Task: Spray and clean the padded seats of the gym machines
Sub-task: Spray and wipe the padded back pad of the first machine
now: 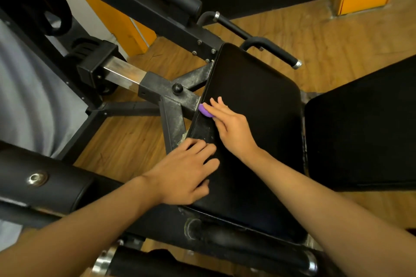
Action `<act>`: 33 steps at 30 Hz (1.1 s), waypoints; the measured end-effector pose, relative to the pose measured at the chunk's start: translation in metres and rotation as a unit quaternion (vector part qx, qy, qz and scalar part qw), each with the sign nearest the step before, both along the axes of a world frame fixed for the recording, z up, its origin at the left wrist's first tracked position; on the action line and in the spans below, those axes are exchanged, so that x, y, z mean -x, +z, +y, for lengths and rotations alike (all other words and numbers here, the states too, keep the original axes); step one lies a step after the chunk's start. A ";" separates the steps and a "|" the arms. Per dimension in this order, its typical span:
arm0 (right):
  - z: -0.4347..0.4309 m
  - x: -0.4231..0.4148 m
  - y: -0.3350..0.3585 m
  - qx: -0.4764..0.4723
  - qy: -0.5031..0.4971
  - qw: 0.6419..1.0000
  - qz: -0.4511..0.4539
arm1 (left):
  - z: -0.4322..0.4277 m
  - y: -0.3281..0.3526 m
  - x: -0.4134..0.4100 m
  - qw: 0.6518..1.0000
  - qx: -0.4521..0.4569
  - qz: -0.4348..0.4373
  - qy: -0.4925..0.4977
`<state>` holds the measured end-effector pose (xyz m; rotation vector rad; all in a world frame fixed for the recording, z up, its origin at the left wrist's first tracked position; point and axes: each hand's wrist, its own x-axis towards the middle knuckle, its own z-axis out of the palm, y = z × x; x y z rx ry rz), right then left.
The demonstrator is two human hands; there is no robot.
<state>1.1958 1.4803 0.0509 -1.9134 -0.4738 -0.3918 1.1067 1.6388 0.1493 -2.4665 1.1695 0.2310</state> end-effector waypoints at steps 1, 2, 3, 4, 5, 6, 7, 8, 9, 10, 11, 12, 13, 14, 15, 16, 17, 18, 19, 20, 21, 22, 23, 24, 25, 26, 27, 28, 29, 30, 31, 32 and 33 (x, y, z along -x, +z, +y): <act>-0.001 0.000 0.001 0.001 0.001 1.000 -0.002 | -0.002 0.006 0.000 1.000 -0.020 0.003 -0.002; -0.002 -0.001 0.002 0.002 0.002 1.000 -0.002 | -0.003 0.013 0.001 1.000 -0.029 0.009 0.001; -0.004 0.000 0.003 0.004 0.002 1.000 -0.001 | -0.001 0.021 0.003 0.999 -0.028 0.016 0.009; -0.005 0.000 0.004 0.004 0.001 1.000 0.000 | 0.001 0.030 0.007 0.999 -0.021 0.022 0.018; -0.006 0.000 0.006 0.004 -0.003 1.000 0.000 | 0.005 0.039 0.013 0.999 -0.015 0.022 0.024; -0.007 0.000 0.007 0.005 -0.005 1.000 0.002 | 0.009 0.048 0.021 0.999 -0.009 0.018 0.030; -0.007 0.001 0.008 0.008 -0.005 1.000 0.006 | 0.013 0.057 0.030 0.999 -0.003 0.012 0.036; -0.006 0.002 0.009 0.013 -0.004 1.000 0.011 | 0.017 0.066 0.041 0.999 0.004 0.008 0.046; -0.007 0.002 0.010 0.016 -0.003 1.000 0.016 | 0.021 0.074 0.052 0.998 0.012 0.007 0.056; -0.008 0.002 0.010 0.019 -0.002 1.000 0.019 | 0.024 0.081 0.064 0.998 0.019 0.008 0.068; -0.008 0.002 0.010 0.021 -0.001 1.000 0.023 | 0.028 0.086 0.076 0.997 0.023 0.012 0.078; -0.008 0.002 0.011 0.024 0.000 0.999 0.025 | 0.032 0.090 0.088 0.996 0.026 0.017 0.087; -0.007 0.003 0.010 0.026 -0.001 0.999 0.026 | 0.037 0.091 0.100 0.995 0.031 0.021 0.092; -0.006 0.003 0.011 0.025 -0.005 0.999 0.027 | 0.042 0.092 0.111 0.995 0.038 0.022 0.094; -0.004 0.004 0.011 0.019 -0.012 0.999 0.029 | 0.047 0.091 0.121 0.994 0.043 0.020 0.095; -0.001 0.007 0.012 0.011 -0.021 0.999 0.034 | 0.051 0.089 0.130 0.994 0.046 0.014 0.094; 0.002 0.010 0.013 0.004 -0.029 0.999 0.037 | 0.055 0.085 0.137 0.995 0.047 0.007 0.093; 0.005 0.017 0.015 0.001 -0.032 0.999 0.034 | 0.058 0.081 0.141 0.995 0.048 -0.001 0.091; 0.010 0.026 0.017 0.003 -0.025 0.999 0.025 | 0.061 0.077 0.142 0.995 0.049 -0.007 0.087; 0.013 0.038 0.017 0.010 -0.005 1.000 0.012 | 0.062 0.072 0.142 0.995 0.052 -0.012 0.081; 0.016 0.052 0.016 0.020 0.026 0.999 -0.005 | 0.062 0.069 0.140 0.995 0.058 -0.018 0.075; 0.018 0.067 0.014 0.032 0.065 0.997 -0.022 | 0.063 0.067 0.138 0.995 0.066 -0.024 0.070; 0.017 0.080 0.012 0.045 0.106 0.993 -0.036 | 0.063 0.066 0.137 0.995 0.072 -0.028 0.068; 0.014 0.091 0.010 0.059 0.146 0.986 -0.048 | 0.063 0.064 0.136 0.994 0.076 -0.030 0.067; 0.011 0.098 0.009 0.074 0.182 0.978 -0.063 | 0.063 0.063 0.135 0.994 0.080 -0.030 0.066; 0.007 0.100 0.009 0.092 0.215 0.969 -0.085 | 0.064 0.062 0.135 0.994 0.084 -0.030 0.065; 0.003 0.099 0.010 0.118 0.243 0.956 -0.117 | 0.065 0.061 0.135 0.994 0.088 -0.030 0.065; 0.000 0.096 0.011 0.149 0.267 0.939 -0.155 | 0.065 0.060 0.135 0.993 0.090 -0.030 0.068; -0.001 0.091 0.011 0.179 0.284 0.923 -0.189 | 0.065 0.060 0.135 0.993 0.090 -0.029 0.072; -0.001 0.084 0.012 0.201 0.292 0.911 -0.212 | 0.065 0.059 0.136 0.993 0.088 -0.031 0.075; -0.001 0.074 0.013 0.215 0.291 0.905 -0.222 | 0.065 0.059 0.135 0.993 0.085 -0.032 0.077; 0.000 0.061 0.016 0.219 0.282 0.908 -0.221 | 0.065 0.058 0.135 0.993 0.084 -0.034 0.077; 0.001 0.047 0.018 0.218 0.262 0.915 -0.215 | 0.065 0.058 0.135 0.993 0.084 -0.036 0.078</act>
